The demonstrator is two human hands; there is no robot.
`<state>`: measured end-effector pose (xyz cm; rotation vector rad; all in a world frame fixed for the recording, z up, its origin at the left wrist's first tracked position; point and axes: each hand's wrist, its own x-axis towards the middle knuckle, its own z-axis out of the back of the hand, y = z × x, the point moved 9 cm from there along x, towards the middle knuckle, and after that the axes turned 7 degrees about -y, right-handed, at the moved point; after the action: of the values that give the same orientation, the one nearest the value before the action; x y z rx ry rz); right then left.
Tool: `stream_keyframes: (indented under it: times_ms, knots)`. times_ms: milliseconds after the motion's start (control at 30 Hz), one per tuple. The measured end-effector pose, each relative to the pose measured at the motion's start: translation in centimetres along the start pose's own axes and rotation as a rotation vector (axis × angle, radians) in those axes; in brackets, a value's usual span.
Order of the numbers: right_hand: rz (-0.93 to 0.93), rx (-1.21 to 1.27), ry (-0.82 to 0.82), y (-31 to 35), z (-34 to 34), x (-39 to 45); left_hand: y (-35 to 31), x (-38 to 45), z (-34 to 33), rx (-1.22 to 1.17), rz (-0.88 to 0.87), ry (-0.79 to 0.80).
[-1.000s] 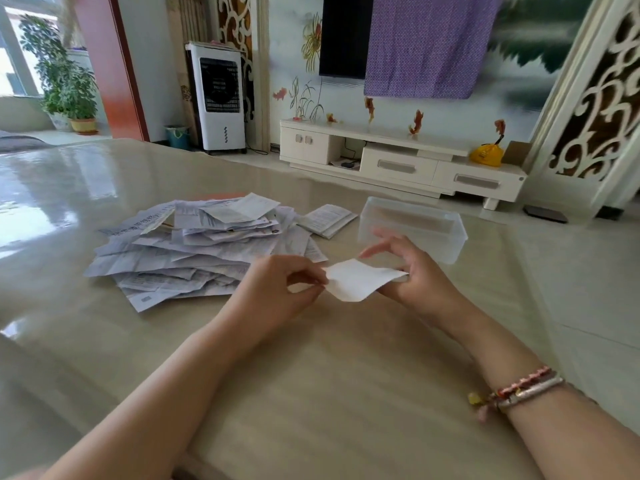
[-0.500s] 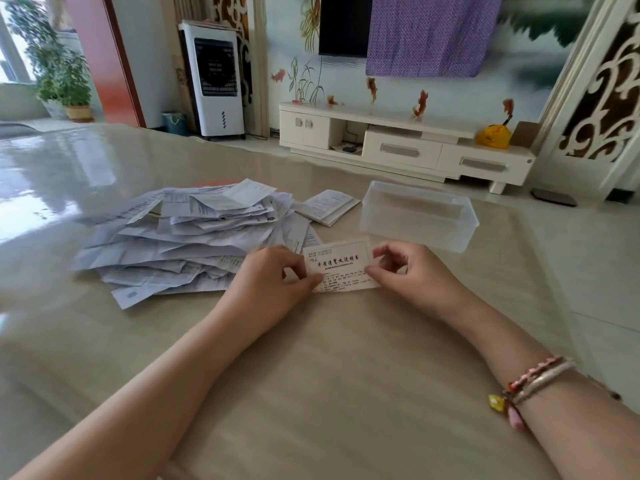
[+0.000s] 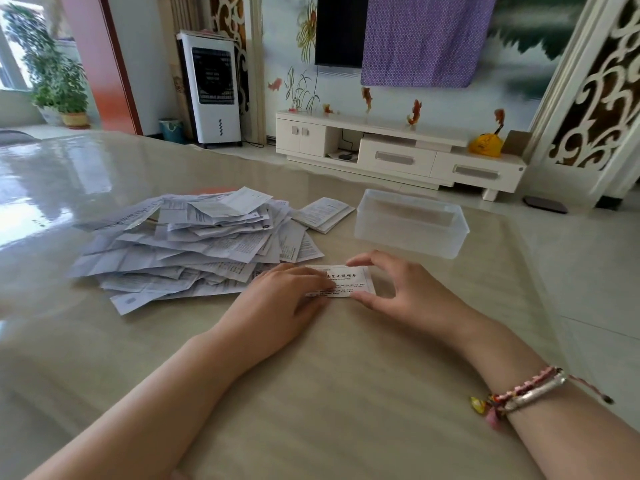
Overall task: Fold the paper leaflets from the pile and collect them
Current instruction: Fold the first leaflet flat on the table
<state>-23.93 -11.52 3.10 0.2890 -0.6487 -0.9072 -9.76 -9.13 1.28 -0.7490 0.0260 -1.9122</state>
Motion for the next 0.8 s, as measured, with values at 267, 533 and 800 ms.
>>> stream_keyframes:
  times_ms: [267, 533, 800]
  knots:
    - [0.136, -0.261, 0.036, 0.7, -0.1, -0.1, -0.1, 0.3, 0.8, 0.03, -0.026, -0.018]
    - [0.346, -0.422, -0.031, 2.1, -0.6, 0.1, -0.1, 0.4, 1.0, 0.111, -0.013, 0.005]
    - [0.23, -0.302, 0.019, 1.6, -0.4, 0.4, -0.7, 1.2, 0.8, 0.215, -0.094, -0.015]
